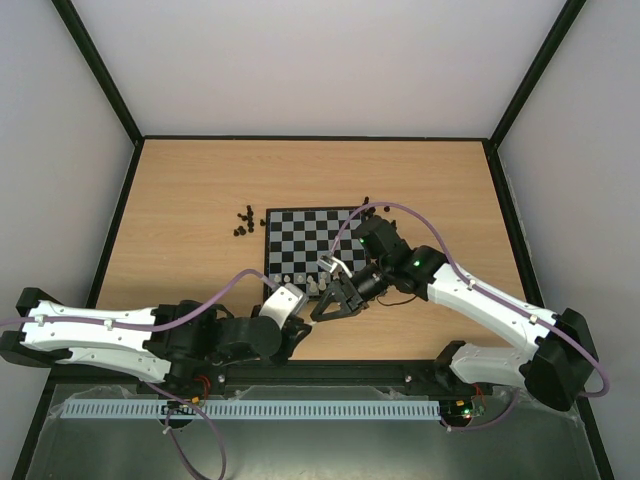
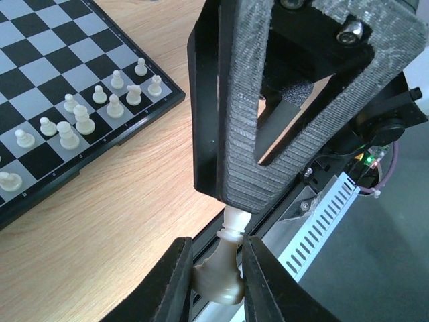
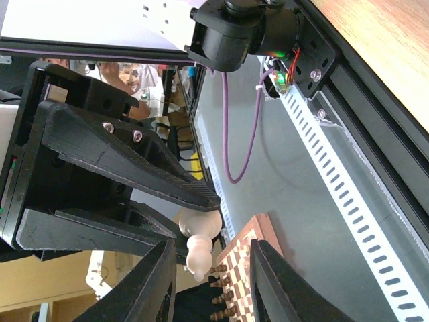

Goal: Set up the chess pieces on the board
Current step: Place the chess piece on the chessboard.

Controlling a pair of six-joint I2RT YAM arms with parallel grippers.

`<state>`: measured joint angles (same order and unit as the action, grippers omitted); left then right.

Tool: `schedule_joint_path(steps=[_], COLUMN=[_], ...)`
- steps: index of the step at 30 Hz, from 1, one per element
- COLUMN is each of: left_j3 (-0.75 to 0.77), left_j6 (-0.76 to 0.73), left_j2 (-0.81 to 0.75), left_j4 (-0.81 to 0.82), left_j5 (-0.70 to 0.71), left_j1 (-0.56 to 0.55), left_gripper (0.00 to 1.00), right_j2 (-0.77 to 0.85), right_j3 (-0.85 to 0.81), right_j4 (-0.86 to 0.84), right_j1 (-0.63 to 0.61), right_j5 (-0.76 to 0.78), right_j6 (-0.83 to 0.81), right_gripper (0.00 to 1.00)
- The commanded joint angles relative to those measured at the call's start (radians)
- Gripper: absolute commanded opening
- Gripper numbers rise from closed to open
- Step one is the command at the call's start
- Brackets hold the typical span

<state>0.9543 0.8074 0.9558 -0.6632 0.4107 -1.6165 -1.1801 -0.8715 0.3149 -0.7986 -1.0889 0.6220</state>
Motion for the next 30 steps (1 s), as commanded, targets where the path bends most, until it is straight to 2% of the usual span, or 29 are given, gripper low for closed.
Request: schedule_joint_path(steps=[1,8,17,22,30], left_j3=[-0.006,-0.006,-0.003,-0.009,-0.02], left_j6=[-0.001,-0.003,-0.02,-0.022,-0.02], left_j2=[-0.007,0.002,0.026,0.028,0.02], left_j4=[0.015,0.022,0.044,0.051,0.047], left_j5=[0.044,0.056,0.041,0.04,0.029], left_j1=[-0.011,-0.008,0.004,0.015,0.05], left_gripper=[0.16,0.16,0.17,0.17,0.22], right_j2=[-0.003,-0.003,-0.016,-0.019,-0.017], right_j3=[0.013,0.015,0.012,0.009,0.009], right_j4=[0.002,0.002,-0.002,-0.002,-0.003], right_j1=[0.004,0.002,-0.006,-0.01,-0.012], right_j5=[-0.04,-0.043,-0.046,-0.043,-0.033], right_j6=[0.008,0.005,0.001,-0.002,-0.004], right_gripper=[0.31,0.25,0.24,0.16,0.09])
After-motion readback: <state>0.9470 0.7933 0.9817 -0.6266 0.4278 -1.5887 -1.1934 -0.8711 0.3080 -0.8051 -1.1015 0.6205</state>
